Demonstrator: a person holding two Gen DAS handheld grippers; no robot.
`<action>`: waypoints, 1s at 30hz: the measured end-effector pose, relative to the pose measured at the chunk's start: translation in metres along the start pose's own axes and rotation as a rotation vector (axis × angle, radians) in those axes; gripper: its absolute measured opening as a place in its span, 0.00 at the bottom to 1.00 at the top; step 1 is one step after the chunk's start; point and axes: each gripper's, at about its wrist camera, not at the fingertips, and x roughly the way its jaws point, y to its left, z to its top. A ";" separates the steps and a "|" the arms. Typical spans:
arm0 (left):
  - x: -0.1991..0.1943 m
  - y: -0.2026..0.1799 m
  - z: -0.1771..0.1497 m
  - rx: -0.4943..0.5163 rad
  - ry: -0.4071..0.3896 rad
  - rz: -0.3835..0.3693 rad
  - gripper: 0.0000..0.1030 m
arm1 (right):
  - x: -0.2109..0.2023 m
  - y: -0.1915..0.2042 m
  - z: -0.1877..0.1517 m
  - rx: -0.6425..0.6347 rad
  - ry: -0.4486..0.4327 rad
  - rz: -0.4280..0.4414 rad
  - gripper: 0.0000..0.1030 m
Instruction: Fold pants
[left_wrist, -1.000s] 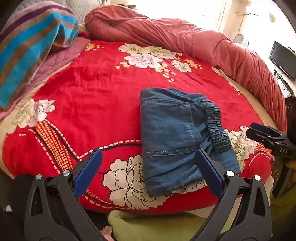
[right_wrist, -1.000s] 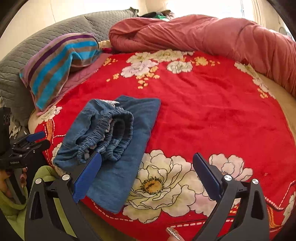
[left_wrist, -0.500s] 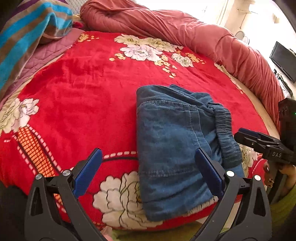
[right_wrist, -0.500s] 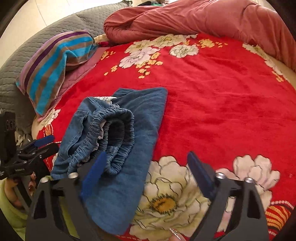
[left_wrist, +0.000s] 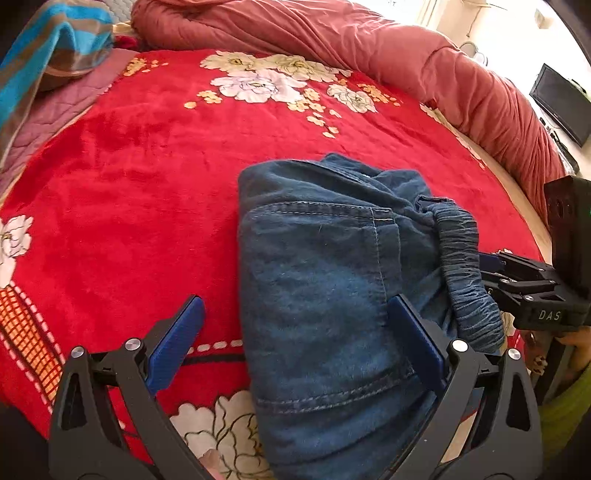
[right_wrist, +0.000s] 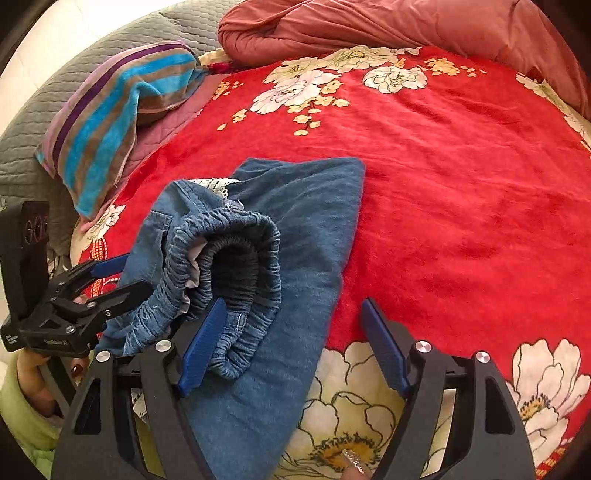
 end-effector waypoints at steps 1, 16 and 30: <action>0.001 0.000 0.000 -0.002 0.002 -0.007 0.91 | 0.001 0.000 0.000 0.001 -0.001 0.004 0.72; 0.013 -0.005 0.005 -0.020 0.019 -0.094 0.71 | 0.008 -0.001 0.001 -0.010 -0.025 0.047 0.67; 0.002 -0.018 0.011 0.008 -0.004 -0.078 0.26 | -0.010 0.020 0.007 -0.106 -0.100 0.088 0.13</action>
